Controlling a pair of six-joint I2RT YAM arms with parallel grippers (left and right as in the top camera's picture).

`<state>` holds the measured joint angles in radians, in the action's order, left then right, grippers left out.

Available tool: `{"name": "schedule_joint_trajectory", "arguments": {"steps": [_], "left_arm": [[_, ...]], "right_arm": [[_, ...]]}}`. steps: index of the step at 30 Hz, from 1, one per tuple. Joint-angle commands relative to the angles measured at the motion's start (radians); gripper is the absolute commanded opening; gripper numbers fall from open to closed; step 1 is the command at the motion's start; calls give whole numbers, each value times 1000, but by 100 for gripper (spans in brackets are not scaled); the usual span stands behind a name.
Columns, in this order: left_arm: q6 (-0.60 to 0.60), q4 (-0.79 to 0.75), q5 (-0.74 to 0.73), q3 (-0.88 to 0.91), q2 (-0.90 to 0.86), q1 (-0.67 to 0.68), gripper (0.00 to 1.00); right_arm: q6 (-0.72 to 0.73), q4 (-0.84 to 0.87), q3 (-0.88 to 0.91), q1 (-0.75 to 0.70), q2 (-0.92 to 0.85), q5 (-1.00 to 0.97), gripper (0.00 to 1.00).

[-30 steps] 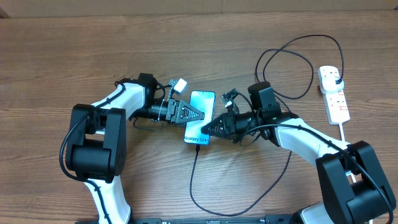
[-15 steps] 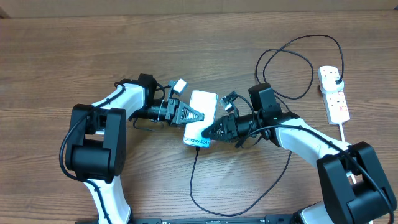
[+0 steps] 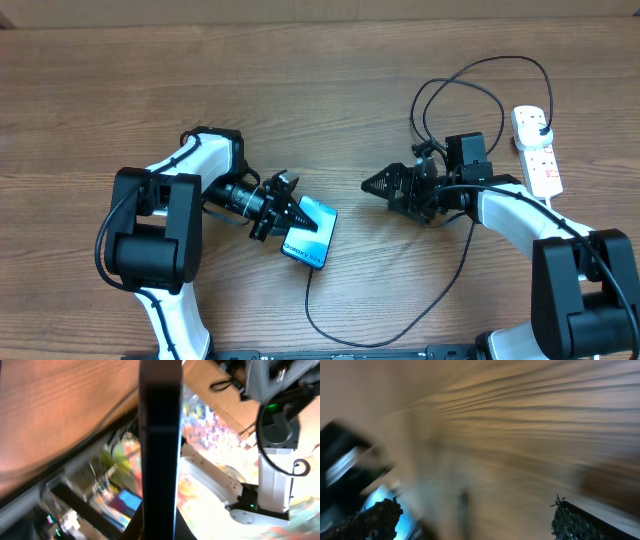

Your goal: Plug charger to phone and switch on socket

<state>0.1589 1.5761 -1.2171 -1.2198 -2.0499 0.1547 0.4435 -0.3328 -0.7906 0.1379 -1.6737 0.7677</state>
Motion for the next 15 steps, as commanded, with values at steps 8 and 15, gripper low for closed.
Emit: {"name": "schedule_joint_trajectory", "arguments": {"steps": [8, 15], "left_arm": [[-10, 84, 16, -8, 8, -3, 4], [-11, 85, -15, -8, 8, -3, 4]], "right_arm": [[-3, -40, 3, 1, 2, -323, 100], [-3, -40, 3, 1, 2, -322, 100]]}}
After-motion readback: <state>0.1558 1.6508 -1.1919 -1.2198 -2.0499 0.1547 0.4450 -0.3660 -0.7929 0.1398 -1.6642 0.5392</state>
